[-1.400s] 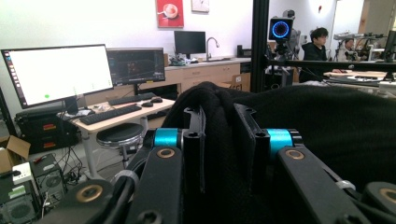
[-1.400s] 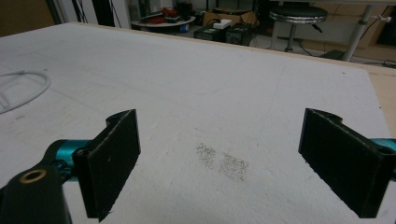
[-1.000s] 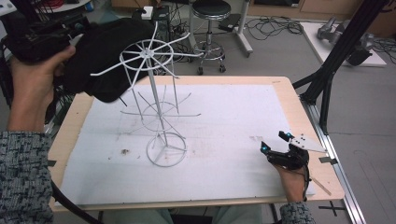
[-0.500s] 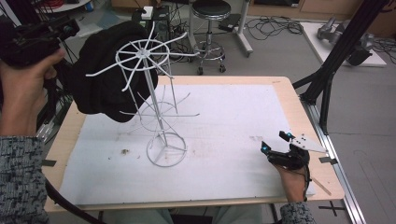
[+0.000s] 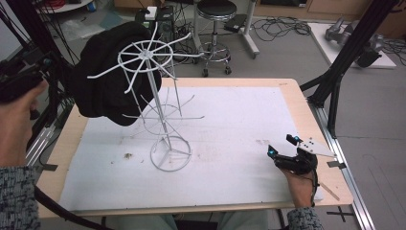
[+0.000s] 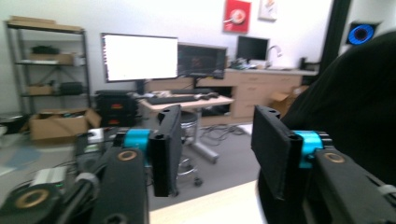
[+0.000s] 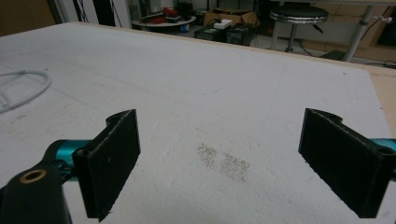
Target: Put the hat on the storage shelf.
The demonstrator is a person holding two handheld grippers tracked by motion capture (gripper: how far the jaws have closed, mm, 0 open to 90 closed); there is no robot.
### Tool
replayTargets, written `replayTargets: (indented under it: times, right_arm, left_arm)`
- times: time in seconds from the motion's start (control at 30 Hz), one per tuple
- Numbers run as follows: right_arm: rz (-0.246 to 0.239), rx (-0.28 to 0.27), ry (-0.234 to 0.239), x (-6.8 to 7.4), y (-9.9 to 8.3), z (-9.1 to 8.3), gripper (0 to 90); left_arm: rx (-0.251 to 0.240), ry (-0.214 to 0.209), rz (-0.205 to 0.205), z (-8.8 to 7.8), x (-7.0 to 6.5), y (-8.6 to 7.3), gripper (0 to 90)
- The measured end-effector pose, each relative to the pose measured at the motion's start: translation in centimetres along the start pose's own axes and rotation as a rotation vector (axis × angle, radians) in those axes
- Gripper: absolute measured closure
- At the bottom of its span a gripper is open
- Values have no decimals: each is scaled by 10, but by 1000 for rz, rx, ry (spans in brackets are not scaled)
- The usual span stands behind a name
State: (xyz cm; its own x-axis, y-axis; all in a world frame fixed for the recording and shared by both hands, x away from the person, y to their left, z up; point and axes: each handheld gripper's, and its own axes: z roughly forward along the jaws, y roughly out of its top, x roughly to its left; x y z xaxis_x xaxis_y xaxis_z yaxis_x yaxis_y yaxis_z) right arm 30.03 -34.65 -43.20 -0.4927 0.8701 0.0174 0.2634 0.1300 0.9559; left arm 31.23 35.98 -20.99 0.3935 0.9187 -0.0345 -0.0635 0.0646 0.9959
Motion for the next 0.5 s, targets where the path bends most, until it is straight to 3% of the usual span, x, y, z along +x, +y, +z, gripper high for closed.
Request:
replayTargets:
  times: [0.1,0.23,0.37,0.43,0.5]
  right_arm:
    - [1,-2,0,0,0,1,118]
    - [2,-2,1,1,1,1,118]
    - [-3,-6,0,1,2,1,118]
    - [0,-7,-2,2,2,1,118]
    - [-1,-9,-2,2,3,2,118]
  left_arm:
    - [1,23,17,-8,-1,-9,509]
    - [40,47,55,-14,-8,-26,466]
    - [51,102,61,-21,-12,-43,445]
    - [68,109,39,-23,-12,-53,421]
    - [85,123,44,-25,-14,-62,401]
